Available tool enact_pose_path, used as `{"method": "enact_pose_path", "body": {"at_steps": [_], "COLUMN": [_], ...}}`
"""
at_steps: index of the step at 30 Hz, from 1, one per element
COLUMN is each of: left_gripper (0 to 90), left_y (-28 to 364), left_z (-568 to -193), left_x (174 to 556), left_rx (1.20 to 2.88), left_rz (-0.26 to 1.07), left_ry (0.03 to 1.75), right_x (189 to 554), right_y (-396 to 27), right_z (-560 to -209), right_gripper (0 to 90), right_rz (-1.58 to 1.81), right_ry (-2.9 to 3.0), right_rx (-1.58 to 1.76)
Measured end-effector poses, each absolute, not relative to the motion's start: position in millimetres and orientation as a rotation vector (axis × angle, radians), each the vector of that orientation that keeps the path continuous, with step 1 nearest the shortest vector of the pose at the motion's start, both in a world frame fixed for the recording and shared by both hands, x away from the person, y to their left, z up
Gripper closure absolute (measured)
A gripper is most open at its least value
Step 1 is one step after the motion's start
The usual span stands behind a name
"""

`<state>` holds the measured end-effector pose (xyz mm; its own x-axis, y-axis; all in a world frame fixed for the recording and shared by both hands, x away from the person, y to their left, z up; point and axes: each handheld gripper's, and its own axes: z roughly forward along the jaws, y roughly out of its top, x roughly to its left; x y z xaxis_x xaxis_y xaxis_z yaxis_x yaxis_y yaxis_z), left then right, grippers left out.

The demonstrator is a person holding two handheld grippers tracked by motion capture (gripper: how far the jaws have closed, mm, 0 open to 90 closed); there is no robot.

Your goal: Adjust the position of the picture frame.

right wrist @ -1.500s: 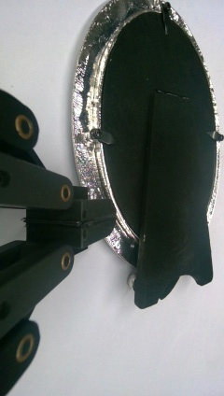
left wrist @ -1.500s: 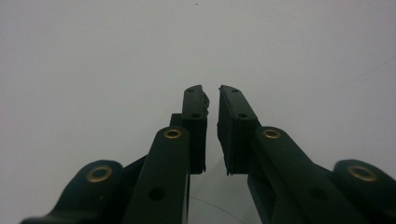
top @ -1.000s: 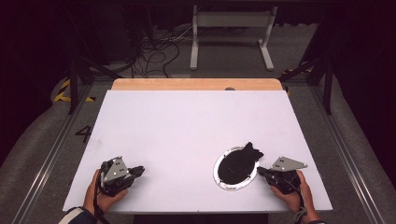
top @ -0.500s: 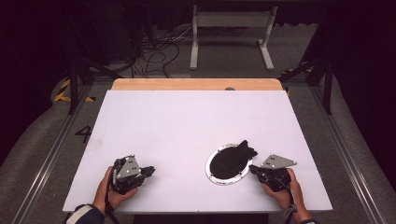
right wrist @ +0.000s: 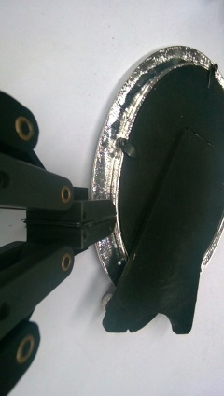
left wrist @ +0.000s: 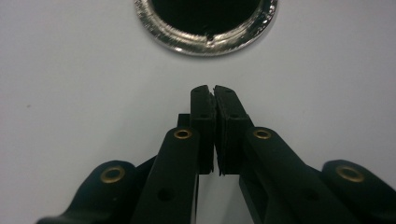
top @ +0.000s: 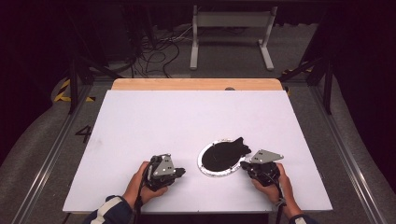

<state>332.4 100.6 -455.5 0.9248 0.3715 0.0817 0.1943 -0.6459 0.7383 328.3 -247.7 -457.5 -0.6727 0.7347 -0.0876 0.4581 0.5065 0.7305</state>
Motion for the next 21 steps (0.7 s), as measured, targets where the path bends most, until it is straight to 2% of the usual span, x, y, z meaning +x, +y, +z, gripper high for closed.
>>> {"method": "enact_pose_path", "body": {"at_steps": [6,10,21], "left_gripper": [87.3,88.0,88.0], "left_y": [77,63,32], "left_z": [-458,-457,-464], "left_x": [338,342,345], "left_rx": [2.312,2.302,2.303], "left_rz": [0.251,0.225,0.141], "left_ry": [0.357,0.328,0.285], "right_x": [329,332,379], "right_y": [-245,-254,-262], "right_z": [-455,-441,-444], "right_gripper": [90.0,90.0,90.0], "right_rz": [0.966,1.0,0.98], "right_ry": [2.363,2.276,2.157], "right_rx": [0.921,0.92,1.124]}}
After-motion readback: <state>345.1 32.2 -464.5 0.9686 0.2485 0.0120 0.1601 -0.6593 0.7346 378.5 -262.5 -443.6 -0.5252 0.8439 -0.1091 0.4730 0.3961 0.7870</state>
